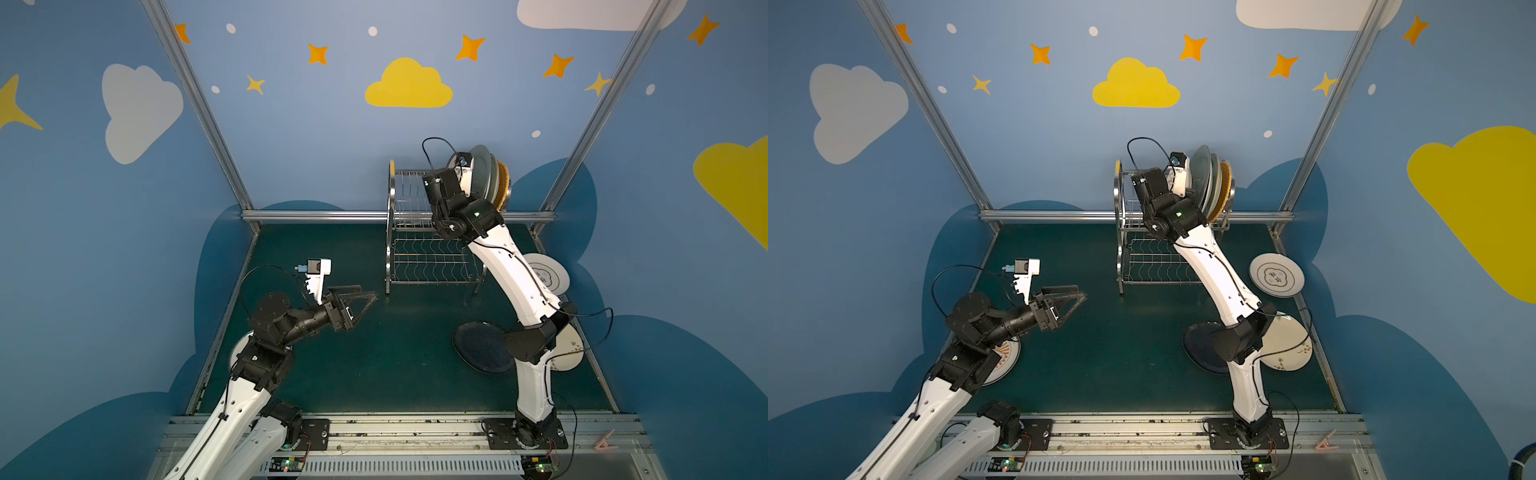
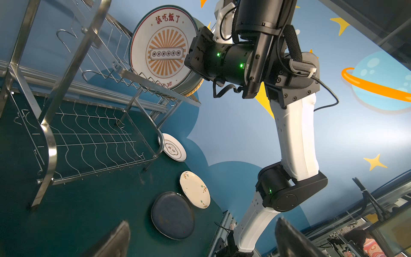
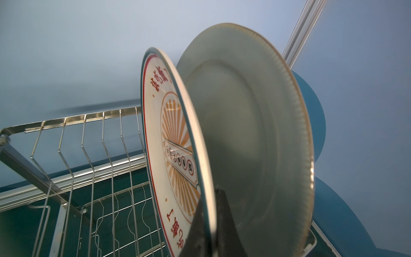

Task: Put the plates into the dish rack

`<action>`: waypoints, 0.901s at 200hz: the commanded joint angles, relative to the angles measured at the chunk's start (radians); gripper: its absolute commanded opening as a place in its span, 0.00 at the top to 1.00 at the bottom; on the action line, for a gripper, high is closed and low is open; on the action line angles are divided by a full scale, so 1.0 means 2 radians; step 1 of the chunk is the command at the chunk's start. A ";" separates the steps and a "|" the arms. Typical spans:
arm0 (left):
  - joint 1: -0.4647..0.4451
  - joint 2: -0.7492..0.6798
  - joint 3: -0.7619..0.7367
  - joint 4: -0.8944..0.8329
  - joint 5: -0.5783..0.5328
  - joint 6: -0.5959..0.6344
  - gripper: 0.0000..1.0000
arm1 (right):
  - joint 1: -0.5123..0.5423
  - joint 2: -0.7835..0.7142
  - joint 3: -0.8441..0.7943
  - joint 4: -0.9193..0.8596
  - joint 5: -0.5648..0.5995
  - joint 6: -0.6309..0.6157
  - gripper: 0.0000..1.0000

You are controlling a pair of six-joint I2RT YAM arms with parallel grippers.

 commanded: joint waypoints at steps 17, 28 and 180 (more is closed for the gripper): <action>0.002 -0.003 0.000 0.016 0.001 0.002 0.00 | -0.005 -0.003 -0.014 -0.067 -0.039 -0.020 1.00; 0.000 -0.003 0.001 0.016 0.001 0.002 0.00 | -0.006 -0.002 -0.014 -0.067 -0.046 -0.021 1.00; 0.002 0.000 0.000 0.014 0.000 0.002 0.00 | -0.013 -0.024 -0.014 -0.039 -0.103 -0.065 0.64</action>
